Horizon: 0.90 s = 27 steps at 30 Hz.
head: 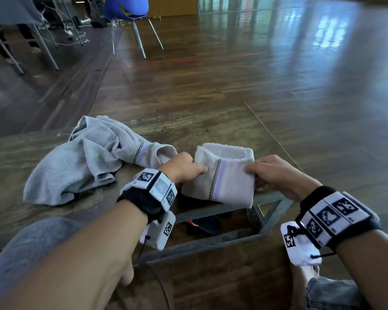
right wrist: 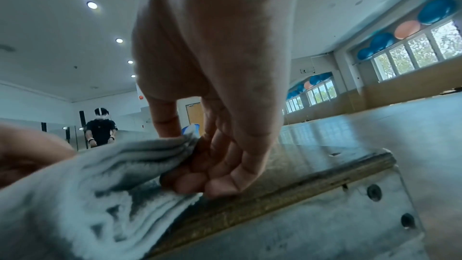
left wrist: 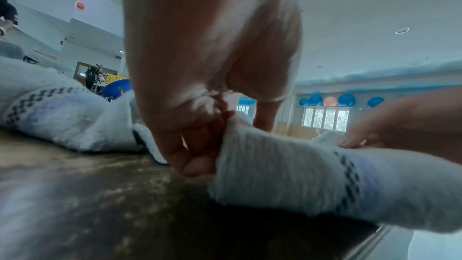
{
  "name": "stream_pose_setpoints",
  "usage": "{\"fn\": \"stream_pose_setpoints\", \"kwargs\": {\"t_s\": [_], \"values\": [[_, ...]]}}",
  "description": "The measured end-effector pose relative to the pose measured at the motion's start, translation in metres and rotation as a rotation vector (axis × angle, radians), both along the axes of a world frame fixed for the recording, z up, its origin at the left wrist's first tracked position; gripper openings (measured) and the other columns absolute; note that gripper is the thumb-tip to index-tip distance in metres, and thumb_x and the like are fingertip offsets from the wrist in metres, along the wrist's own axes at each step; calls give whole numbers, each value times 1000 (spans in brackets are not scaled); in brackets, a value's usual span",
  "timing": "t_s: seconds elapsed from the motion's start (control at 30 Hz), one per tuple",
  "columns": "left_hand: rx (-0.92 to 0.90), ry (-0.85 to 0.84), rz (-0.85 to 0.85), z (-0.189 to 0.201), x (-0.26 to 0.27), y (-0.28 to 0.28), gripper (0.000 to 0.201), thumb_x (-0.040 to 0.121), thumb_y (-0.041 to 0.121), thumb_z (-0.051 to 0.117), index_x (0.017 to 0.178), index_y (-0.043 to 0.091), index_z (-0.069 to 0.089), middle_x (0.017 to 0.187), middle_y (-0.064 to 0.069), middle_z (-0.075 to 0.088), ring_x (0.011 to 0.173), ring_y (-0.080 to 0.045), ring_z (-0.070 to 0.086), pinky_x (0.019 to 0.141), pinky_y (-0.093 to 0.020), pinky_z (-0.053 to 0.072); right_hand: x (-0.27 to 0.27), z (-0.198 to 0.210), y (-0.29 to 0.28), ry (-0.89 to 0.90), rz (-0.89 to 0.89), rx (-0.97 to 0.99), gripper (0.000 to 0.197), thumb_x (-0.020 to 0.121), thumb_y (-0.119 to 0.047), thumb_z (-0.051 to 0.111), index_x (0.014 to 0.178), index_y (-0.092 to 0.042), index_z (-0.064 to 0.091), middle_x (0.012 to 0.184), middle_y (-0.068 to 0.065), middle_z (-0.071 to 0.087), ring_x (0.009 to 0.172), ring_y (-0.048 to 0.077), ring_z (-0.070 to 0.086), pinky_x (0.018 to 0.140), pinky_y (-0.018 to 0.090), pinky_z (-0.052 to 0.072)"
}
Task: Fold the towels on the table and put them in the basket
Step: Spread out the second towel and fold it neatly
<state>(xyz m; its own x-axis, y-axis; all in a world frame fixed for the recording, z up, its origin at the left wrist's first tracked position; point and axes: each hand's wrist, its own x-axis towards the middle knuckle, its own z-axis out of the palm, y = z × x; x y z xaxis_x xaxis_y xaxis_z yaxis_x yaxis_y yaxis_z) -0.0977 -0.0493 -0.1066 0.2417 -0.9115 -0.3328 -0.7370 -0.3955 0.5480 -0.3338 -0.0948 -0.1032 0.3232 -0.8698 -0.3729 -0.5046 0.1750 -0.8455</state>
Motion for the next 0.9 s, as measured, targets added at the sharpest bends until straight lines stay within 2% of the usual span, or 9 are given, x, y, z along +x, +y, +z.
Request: {"fn": "stream_pose_setpoints", "kwargs": {"t_s": [0.1, 0.2, 0.3, 0.5, 0.63, 0.7, 0.77, 0.83, 0.9], "values": [[-121, 12, 45, -10, -1, -6, 36, 88, 47, 62, 69, 16, 55, 73, 2, 59, 69, -15, 58, 56, -28, 38, 4, -6, -12, 60, 10, -47, 18, 90, -18, 58, 77, -9, 66, 61, 2, 62, 51, 13, 56, 55, 32, 45], [-287, -9, 63, -14, -5, -14, 41, 92, 46, 58, 71, 11, 55, 70, 0, 59, 70, -21, 59, 59, -32, 42, 6, -13, -24, 31, -46, -80, 16, 97, -22, 53, 98, -15, 68, 53, -6, 62, 42, 9, 56, 45, 28, 44], [-368, -53, 32, -21, -9, -18, 43, 92, 46, 61, 69, 12, 48, 64, 0, 53, 65, -22, 54, 63, -37, 43, 8, -21, -32, 70, -78, -108, 21, 101, -26, 50, 116, -20, 62, 66, 1, 68, 40, 9, 61, 41, 24, 46], [-342, -162, 60, -26, -14, -30, 43, 94, 53, 54, 70, 18, 48, 80, -5, 64, 81, -28, 62, 74, -42, 53, 15, -28, -40, 138, -99, -129, 26, 102, -40, 44, 116, -23, 58, 76, 6, 70, 39, 10, 62, 39, 22, 47], [-334, -163, 109, -25, -16, -34, 45, 94, 58, 50, 70, 20, 43, 76, -1, 59, 78, -27, 59, 66, -37, 46, 16, -29, -38, 210, -115, -179, 26, 103, -44, 42, 116, -26, 54, 95, 5, 70, 62, 18, 72, 43, 25, 53], [-334, -130, 196, -24, -16, -35, 44, 88, 59, 50, 70, 20, 48, 73, 2, 60, 74, -24, 59, 65, -35, 47, 16, -29, -35, 204, -134, -171, 24, 103, -42, 41, 117, -26, 54, 102, 5, 66, 72, 23, 72, 45, 28, 56], [-332, -69, 264, -22, -14, -35, 36, 76, 53, 53, 65, 19, 50, 64, 5, 59, 69, -21, 58, 64, -33, 47, 17, -27, -31, 177, -156, -154, 25, 103, -42, 42, 117, -25, 53, 106, 5, 64, 77, 25, 72, 45, 30, 57], [-335, -26, 256, -21, -13, -35, 24, 72, 45, 57, 73, 21, 54, 70, 7, 60, 72, -17, 59, 66, -33, 49, 17, -25, -28, 170, -177, -152, 27, 103, -43, 44, 119, -23, 50, 106, 6, 63, 77, 25, 72, 45, 32, 58], [-403, 42, 240, -21, -16, -34, 20, 76, 34, 60, 92, 23, 54, 82, 10, 59, 80, -14, 58, 70, -33, 49, 16, -22, -25, 208, -177, -196, 29, 101, -43, 46, 122, -24, 43, 99, 7, 66, 64, 23, 74, 45, 35, 60]]}}
